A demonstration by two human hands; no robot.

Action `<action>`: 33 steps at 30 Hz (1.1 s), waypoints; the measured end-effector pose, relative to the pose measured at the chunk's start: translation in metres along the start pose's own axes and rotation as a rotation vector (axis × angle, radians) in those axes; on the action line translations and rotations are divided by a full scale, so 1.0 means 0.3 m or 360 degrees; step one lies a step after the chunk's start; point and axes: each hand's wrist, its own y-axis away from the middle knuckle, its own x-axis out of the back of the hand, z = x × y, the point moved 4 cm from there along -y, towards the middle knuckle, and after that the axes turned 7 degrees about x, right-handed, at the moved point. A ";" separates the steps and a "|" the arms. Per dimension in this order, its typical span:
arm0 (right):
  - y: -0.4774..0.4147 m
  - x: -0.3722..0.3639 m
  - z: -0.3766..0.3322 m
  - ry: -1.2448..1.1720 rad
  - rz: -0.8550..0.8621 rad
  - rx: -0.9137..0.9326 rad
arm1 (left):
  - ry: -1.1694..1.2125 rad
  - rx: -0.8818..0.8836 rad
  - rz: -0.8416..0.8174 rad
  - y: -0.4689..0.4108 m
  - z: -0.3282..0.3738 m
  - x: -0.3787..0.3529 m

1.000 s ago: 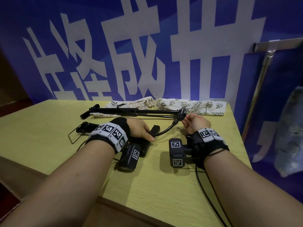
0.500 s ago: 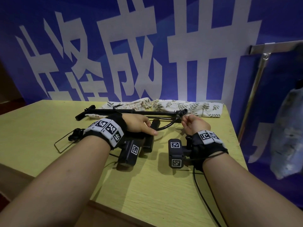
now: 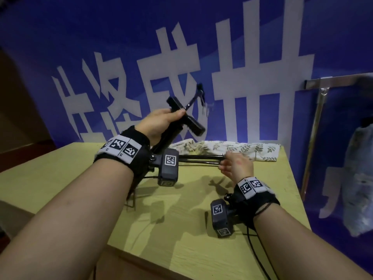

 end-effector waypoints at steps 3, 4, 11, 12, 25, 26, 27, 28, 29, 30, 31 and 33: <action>0.051 -0.025 -0.018 0.0154 -0.0175 -0.0139 | 0.0376 -0.0141 0.0156 0.061 0.085 0.064; 0.073 -0.033 -0.026 0.0218 -0.0289 -0.0174 | 0.0509 -0.0173 0.0202 0.081 0.105 0.080; 0.254 0.000 -0.144 0.0486 -0.0756 -0.0189 | 0.1402 -0.0233 0.0336 0.176 0.150 0.053; 0.272 0.009 -0.152 0.0520 -0.0787 -0.0196 | 0.1487 -0.0223 0.0339 0.184 0.148 0.030; 0.214 0.116 -0.218 -0.1276 -0.0382 -0.0210 | 0.1975 -0.0031 0.0062 0.115 0.069 -0.322; 0.193 0.120 -0.219 -0.1409 -0.0384 -0.0218 | 0.1965 0.0001 0.0059 0.090 0.054 -0.336; 0.179 0.121 -0.221 -0.1469 -0.0387 -0.0215 | 0.1956 0.0036 0.0052 0.075 0.043 -0.346; 0.159 0.122 -0.220 -0.1455 -0.0365 -0.0199 | 0.1956 0.0069 0.0052 0.057 0.032 -0.352; 0.139 0.121 -0.215 -0.1442 -0.0324 -0.0183 | 0.1968 0.0107 0.0054 0.033 0.019 -0.358; 0.121 0.118 -0.211 -0.1418 -0.0274 -0.0169 | 0.1979 0.0142 0.0047 0.007 0.006 -0.360; 0.109 0.110 -0.208 -0.1402 -0.0238 -0.0158 | 0.1990 0.0175 0.0035 -0.022 -0.011 -0.360; 0.083 0.092 -0.213 -0.1357 -0.0172 -0.0126 | 0.1909 0.0204 0.0025 -0.075 -0.048 -0.358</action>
